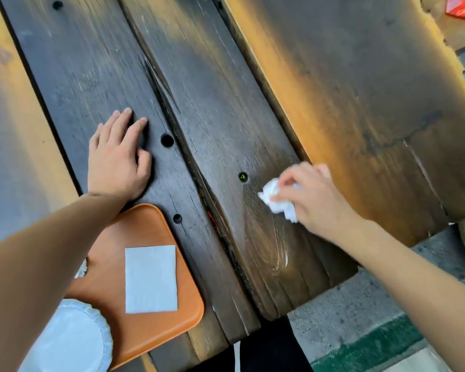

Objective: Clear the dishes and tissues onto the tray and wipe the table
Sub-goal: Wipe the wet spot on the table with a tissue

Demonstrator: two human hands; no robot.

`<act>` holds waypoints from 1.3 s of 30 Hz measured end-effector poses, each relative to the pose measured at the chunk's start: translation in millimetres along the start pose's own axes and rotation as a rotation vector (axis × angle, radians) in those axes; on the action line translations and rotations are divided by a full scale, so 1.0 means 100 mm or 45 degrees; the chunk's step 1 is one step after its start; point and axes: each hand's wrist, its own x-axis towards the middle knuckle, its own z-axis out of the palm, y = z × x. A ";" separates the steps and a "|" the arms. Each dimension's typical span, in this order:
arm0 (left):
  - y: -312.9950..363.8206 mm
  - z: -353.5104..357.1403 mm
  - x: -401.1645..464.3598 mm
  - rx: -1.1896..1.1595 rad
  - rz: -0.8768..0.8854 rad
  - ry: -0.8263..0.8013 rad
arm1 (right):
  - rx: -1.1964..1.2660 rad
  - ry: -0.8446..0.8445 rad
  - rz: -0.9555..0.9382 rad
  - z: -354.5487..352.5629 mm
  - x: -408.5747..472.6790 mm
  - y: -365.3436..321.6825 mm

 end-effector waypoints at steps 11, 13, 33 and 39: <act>0.00 0.00 0.01 -0.018 -0.011 -0.009 | 0.072 0.148 0.262 0.15 -0.01 -0.23; 0.00 0.00 0.00 -0.014 -0.007 -0.011 | 0.120 0.019 0.312 0.20 -0.44 -0.40; -0.01 0.03 0.01 -0.004 0.003 -0.001 | 0.030 0.254 0.385 0.07 -0.16 -0.13; -0.01 0.02 0.01 -0.005 0.010 -0.011 | 0.057 -0.323 0.191 0.23 -1.30 -0.62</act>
